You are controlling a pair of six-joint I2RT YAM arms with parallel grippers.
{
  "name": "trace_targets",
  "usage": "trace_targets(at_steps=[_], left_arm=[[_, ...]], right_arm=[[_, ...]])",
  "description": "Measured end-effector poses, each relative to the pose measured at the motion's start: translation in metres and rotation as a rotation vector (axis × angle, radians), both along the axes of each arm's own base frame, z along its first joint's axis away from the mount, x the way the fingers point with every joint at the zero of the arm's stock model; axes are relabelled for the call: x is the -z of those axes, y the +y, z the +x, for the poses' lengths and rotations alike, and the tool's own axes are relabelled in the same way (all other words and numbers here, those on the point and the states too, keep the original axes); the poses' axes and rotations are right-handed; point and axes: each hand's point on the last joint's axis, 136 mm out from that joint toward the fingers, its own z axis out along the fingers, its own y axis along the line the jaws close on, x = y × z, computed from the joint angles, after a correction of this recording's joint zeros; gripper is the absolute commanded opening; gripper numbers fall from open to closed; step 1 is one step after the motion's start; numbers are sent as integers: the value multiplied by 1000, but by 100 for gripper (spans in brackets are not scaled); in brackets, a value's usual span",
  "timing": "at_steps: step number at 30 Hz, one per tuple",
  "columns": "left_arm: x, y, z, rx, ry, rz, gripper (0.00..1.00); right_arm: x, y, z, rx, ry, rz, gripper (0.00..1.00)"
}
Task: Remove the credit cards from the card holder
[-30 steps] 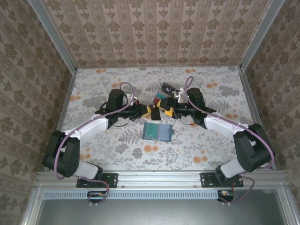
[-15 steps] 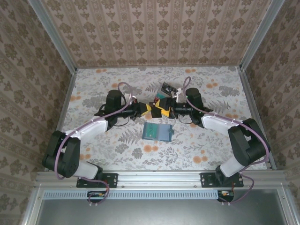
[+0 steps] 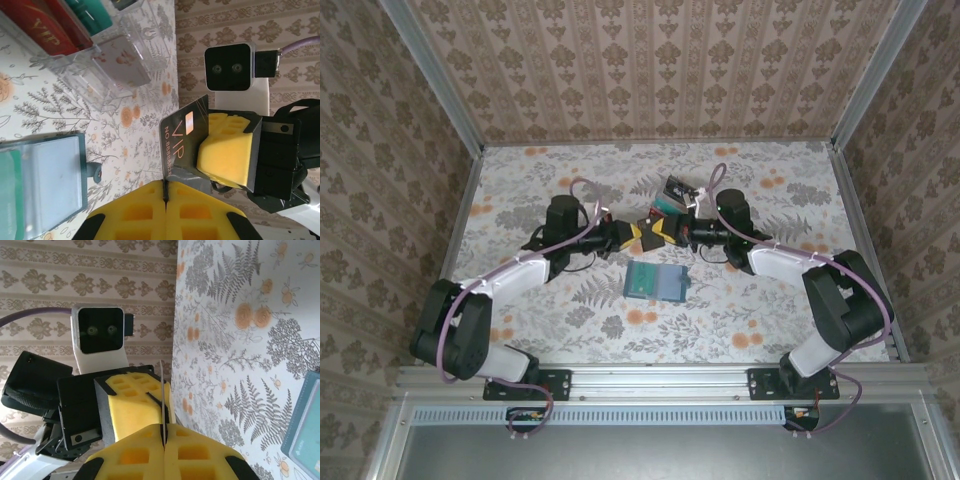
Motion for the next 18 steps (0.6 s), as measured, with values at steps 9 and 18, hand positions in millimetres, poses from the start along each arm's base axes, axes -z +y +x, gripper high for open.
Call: trace_targets(at_steps=[9,18], left_arm=[[58,47,9,-168,75,290,87],[71,87,9,-250,40,552,100]], right_arm=[[17,-32,8,46,-85,-296,0],[-46,-77,23,96,-478,-687,0]])
